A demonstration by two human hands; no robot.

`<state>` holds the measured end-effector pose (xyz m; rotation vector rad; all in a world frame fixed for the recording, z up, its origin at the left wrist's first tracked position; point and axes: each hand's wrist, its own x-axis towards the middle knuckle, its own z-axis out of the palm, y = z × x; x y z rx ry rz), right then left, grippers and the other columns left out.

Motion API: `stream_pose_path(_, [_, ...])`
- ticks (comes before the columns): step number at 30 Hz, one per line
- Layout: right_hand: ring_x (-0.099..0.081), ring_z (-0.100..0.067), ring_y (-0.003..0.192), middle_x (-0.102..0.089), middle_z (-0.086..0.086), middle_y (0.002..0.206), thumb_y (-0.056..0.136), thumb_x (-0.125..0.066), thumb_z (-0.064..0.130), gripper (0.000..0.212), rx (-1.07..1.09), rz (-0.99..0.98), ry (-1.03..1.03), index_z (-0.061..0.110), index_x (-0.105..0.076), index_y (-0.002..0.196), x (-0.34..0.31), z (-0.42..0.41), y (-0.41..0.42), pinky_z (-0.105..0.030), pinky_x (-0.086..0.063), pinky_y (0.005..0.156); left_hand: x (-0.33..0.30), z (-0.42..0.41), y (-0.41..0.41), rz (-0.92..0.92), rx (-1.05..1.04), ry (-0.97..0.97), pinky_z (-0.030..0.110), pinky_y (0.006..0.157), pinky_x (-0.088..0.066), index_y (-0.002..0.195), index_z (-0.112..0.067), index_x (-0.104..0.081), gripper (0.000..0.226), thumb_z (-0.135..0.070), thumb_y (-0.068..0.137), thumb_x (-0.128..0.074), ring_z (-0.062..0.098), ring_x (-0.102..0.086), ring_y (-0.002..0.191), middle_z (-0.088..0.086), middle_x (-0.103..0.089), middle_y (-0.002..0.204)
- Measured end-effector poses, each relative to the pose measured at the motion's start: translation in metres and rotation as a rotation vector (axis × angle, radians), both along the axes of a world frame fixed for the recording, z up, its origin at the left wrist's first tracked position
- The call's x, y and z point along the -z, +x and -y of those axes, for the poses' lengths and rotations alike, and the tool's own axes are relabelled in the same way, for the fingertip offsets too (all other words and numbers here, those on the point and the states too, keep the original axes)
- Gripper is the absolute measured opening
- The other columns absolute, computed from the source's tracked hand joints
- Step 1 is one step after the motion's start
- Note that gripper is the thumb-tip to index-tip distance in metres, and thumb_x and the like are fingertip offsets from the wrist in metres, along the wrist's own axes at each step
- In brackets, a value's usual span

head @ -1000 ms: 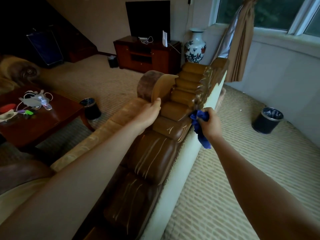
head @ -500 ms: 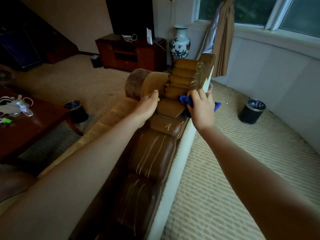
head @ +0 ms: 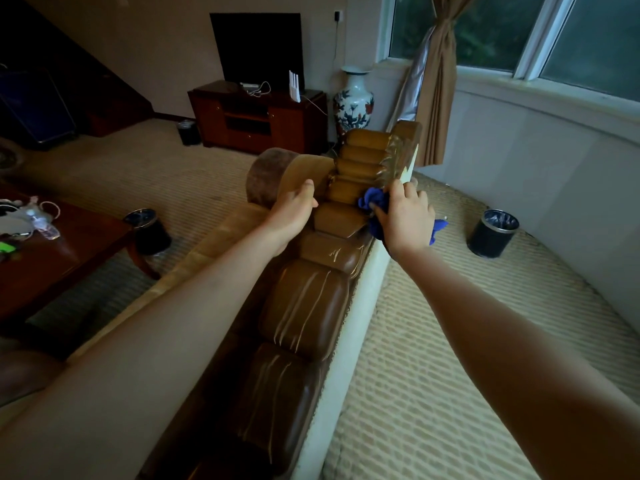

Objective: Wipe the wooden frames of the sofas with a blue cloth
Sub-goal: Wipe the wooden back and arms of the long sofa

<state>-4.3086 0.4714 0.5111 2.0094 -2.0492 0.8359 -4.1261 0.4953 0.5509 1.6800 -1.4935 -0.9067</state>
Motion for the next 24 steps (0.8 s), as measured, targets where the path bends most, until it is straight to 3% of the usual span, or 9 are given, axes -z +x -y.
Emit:
stream_pose_path(5, [-0.049, -0.036, 0.101, -0.054, -0.012, 0.111, 0.095, -0.045, 0.044, 0.041, -0.006, 0.006, 0.004, 0.008, -0.049, 0.114, 0.014, 0.009, 0.005, -0.044, -0.040, 0.079, 0.003, 0.005, 0.000, 0.012, 0.007, 0.011, 0.031, 0.090, -0.031, 0.101, -0.020, -0.058, 0.048, -0.048, 0.101, -0.019, 0.016, -0.045, 0.104, 0.002, -0.050, 0.110])
stream_pose_path(11, [-0.049, -0.037, 0.104, -0.054, -0.012, 0.110, 0.095, -0.051, 0.031, 0.029, -0.061, -0.110, -0.023, 0.008, -0.049, 0.112, 0.009, 0.011, -0.001, -0.045, -0.041, 0.080, 0.004, 0.005, -0.001, 0.041, 0.006, 0.043, 0.030, 0.092, -0.030, 0.115, -0.012, -0.058, 0.054, -0.047, 0.102, -0.020, 0.020, -0.046, 0.115, 0.003, -0.050, 0.113])
stream_pose_path(15, [-0.049, -0.033, 0.105, -0.053, -0.010, 0.113, 0.078, -0.070, 0.019, 0.048, -0.023, -0.222, 0.150, 0.010, -0.045, 0.117, 0.010, 0.000, -0.015, -0.044, -0.040, 0.084, 0.003, 0.005, 0.002, 0.036, -0.020, 0.051, 0.033, 0.101, -0.030, 0.125, -0.008, -0.056, 0.057, -0.046, 0.102, -0.020, 0.020, -0.046, 0.122, 0.006, -0.053, 0.126])
stream_pose_path(17, [-0.050, -0.033, 0.104, -0.054, -0.010, 0.110, 0.081, -0.067, 0.024, 0.042, 0.016, -0.054, 0.192, 0.011, -0.046, 0.115, 0.014, -0.005, -0.023, -0.044, -0.042, 0.081, 0.004, 0.004, 0.003, 0.020, -0.027, 0.022, 0.031, 0.093, -0.033, 0.117, -0.009, -0.058, 0.052, -0.044, 0.103, -0.022, 0.014, -0.051, 0.107, -0.001, -0.054, 0.108])
stream_pose_path(19, [-0.054, -0.032, 0.099, -0.056, -0.012, 0.112, 0.085, -0.060, 0.034, 0.030, 0.037, 0.282, 0.169, 0.014, -0.047, 0.103, 0.008, -0.005, -0.022, -0.043, -0.045, 0.076, 0.005, 0.003, 0.001, 0.008, -0.055, -0.052, 0.026, 0.080, -0.035, 0.107, -0.014, -0.058, 0.037, -0.039, 0.102, -0.030, 0.011, -0.050, 0.091, -0.005, -0.052, 0.092])
stream_pose_path(22, [-0.054, -0.029, 0.112, -0.056, -0.012, 0.121, 0.073, -0.056, 0.059, 0.040, -0.009, 0.792, 0.135, 0.024, -0.045, 0.090, -0.022, 0.000, -0.008, -0.045, -0.047, 0.089, 0.001, 0.000, -0.001, 0.023, -0.028, -0.235, 0.021, 0.075, -0.039, 0.112, -0.019, -0.059, 0.024, -0.034, 0.098, -0.045, 0.010, -0.053, 0.094, -0.011, -0.053, 0.092])
stream_pose_path(24, [-0.057, -0.026, 0.109, -0.061, -0.008, 0.107, 0.079, -0.057, 0.055, 0.034, -0.082, 1.044, 0.151, 0.024, -0.047, 0.089, -0.047, 0.001, 0.011, -0.047, -0.046, 0.096, -0.004, 0.001, -0.006, -0.103, 0.099, -0.273, 0.020, 0.084, -0.044, 0.120, -0.024, -0.056, 0.030, -0.039, 0.094, -0.053, 0.008, -0.055, 0.103, -0.013, -0.056, 0.102])
